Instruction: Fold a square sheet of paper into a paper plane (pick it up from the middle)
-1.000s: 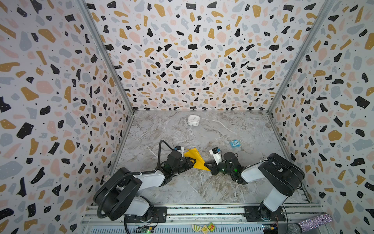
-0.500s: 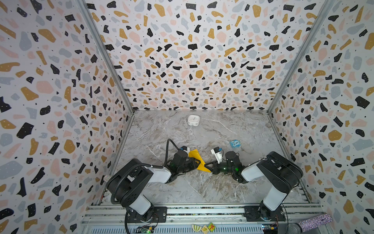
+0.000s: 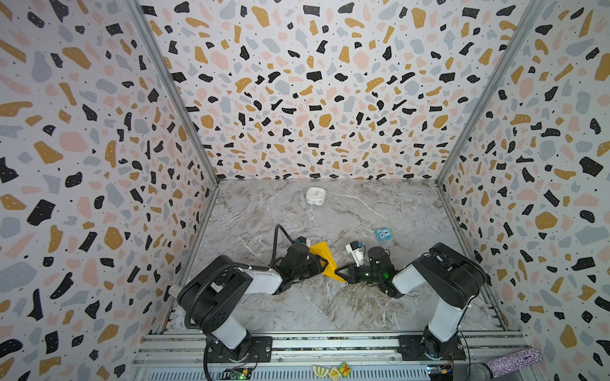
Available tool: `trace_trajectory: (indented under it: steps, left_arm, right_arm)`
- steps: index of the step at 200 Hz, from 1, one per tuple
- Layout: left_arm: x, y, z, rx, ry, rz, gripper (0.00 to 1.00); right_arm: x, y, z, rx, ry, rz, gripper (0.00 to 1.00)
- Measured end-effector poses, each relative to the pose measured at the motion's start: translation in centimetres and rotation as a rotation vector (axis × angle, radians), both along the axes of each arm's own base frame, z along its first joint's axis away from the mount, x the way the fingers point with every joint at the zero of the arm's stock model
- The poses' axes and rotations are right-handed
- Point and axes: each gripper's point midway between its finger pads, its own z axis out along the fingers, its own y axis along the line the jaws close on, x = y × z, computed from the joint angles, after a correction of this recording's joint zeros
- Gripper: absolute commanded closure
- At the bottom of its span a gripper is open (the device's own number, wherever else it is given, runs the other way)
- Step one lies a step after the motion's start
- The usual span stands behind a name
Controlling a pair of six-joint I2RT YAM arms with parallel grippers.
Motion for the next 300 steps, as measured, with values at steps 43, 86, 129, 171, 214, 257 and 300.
trace_trajectory:
  steps: [43,86,129,171,214,257,300]
  left_arm:
    - [0.0,0.0,-0.6,0.053,0.023,-0.006,0.53]
    - [0.2,0.1,-0.7,0.107,0.037,-0.007,0.51]
    - [0.3,0.1,-0.8,0.142,0.051,-0.005,0.51]
    - [0.3,0.1,-0.8,0.152,0.056,-0.007,0.51]
    - [0.3,0.1,-0.8,0.156,0.059,-0.009,0.50]
    - [0.3,0.1,-0.7,0.160,0.059,-0.010,0.51]
    - [0.1,0.2,-0.4,0.165,0.060,-0.023,0.51]
  right_arm:
    - [0.0,0.0,-0.2,0.000,0.006,0.001,0.86]
    - [-0.1,-0.2,-0.4,-0.028,-0.025,0.018,0.74]
    - [0.5,-0.3,-0.2,-0.094,-0.122,0.054,0.71]
    - [0.8,0.5,-0.2,-0.154,-0.217,0.107,0.71]
    - [1.0,1.0,-0.4,-0.194,-0.263,0.129,0.80]
    - [1.1,0.9,-0.5,-0.198,-0.262,0.123,0.90]
    - [0.8,1.1,-0.5,-0.154,-0.215,0.134,0.92]
